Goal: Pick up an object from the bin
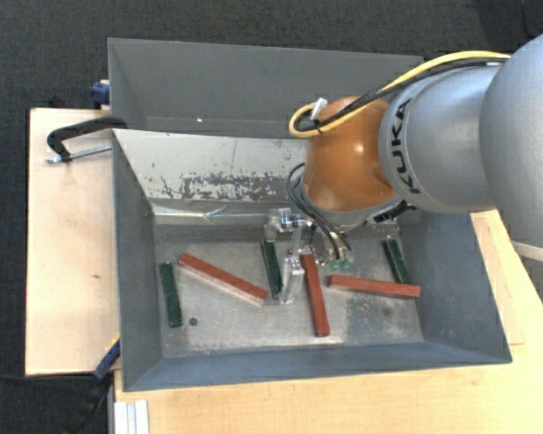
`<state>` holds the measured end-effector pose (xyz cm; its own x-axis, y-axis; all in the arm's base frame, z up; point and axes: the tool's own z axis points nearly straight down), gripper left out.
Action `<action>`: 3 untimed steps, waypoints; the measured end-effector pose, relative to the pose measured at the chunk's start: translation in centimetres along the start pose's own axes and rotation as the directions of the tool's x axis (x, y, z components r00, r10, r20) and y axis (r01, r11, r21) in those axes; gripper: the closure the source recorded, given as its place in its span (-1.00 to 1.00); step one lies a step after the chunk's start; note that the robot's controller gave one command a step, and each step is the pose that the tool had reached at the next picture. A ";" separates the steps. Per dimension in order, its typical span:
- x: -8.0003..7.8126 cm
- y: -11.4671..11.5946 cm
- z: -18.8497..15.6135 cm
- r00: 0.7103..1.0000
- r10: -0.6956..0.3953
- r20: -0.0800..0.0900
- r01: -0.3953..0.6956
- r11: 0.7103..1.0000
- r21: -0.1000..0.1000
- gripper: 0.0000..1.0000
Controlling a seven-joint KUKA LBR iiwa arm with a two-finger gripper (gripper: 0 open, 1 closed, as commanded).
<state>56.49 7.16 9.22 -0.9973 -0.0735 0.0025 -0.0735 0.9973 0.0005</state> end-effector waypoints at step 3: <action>4.8 5.4 2.1 0.836 -0.549 0.009 0.549 0.836 0.002 -1.00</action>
Offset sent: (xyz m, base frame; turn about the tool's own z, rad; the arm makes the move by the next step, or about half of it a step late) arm 0.0000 0.0000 0.0000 0.0000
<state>51.26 12.16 7.12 -0.7936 -0.6085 -0.0072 -0.6085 0.7936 -0.0004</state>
